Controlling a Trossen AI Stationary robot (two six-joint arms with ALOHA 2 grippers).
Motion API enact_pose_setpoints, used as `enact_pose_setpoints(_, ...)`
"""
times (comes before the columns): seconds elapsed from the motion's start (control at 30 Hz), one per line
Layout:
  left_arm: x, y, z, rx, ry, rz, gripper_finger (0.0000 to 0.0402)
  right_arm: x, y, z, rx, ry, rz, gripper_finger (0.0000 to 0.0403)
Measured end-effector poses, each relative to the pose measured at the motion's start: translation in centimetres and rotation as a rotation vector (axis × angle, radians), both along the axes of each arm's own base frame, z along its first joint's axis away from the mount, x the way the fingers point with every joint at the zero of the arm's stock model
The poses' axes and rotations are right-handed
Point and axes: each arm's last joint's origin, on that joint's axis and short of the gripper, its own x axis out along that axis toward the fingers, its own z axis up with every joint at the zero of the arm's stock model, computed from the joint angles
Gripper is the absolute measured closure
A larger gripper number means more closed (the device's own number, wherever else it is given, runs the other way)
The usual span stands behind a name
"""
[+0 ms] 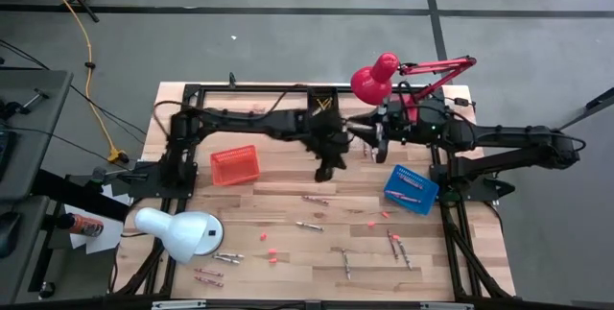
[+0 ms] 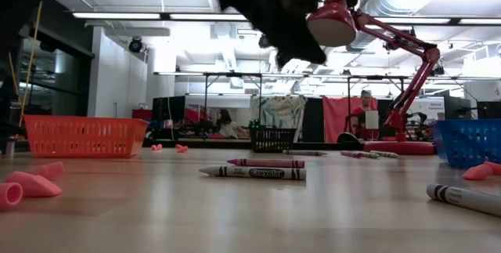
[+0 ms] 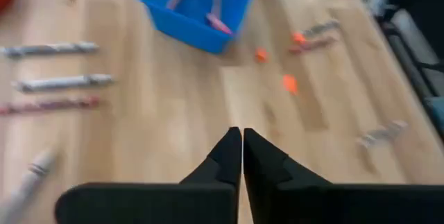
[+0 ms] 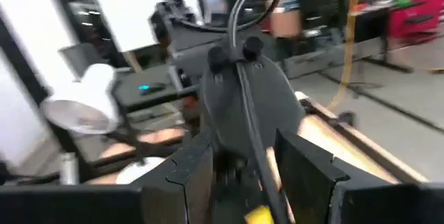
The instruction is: Sort crayons
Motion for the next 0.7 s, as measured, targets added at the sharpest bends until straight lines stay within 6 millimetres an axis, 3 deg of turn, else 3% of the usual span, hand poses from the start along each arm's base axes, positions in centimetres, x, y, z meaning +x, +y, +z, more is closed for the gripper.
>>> enact_pose_setpoints(0.1, -2.3, -0.7, -0.5, -0.015, -0.060, 0.022, 0.0400, 0.2, 0.4, 0.1, 0.020, -0.012, 0.068, 0.0254)
enact_pose_setpoints(0.27, -4.3, -1.4, -4.0, 0.022, -0.042, 0.072, 0.0401, 1.3, 0.9, -1.1, 0.055, 0.048, 0.126, 0.0253)
enact_pose_setpoints(0.33, -4.8, -1.9, -3.2, 0.083, -0.055, 0.094, 0.0401, 2.1, 0.9, -1.2, 0.077, 0.011, 0.130, 0.0253)
enact_pose_setpoints(0.53, -7.0, -2.8, 3.3, 0.167, -0.275, 0.150, 0.0401, 5.1, 0.7, 0.4, 0.083, -0.301, 0.209, 0.0253)
enact_pose_setpoints(0.7, -5.8, -3.3, 2.1, 0.070, -0.286, 0.139, 0.0401, 6.6, 0.1, 1.6, 0.029, -0.304, 0.186, 0.0253)
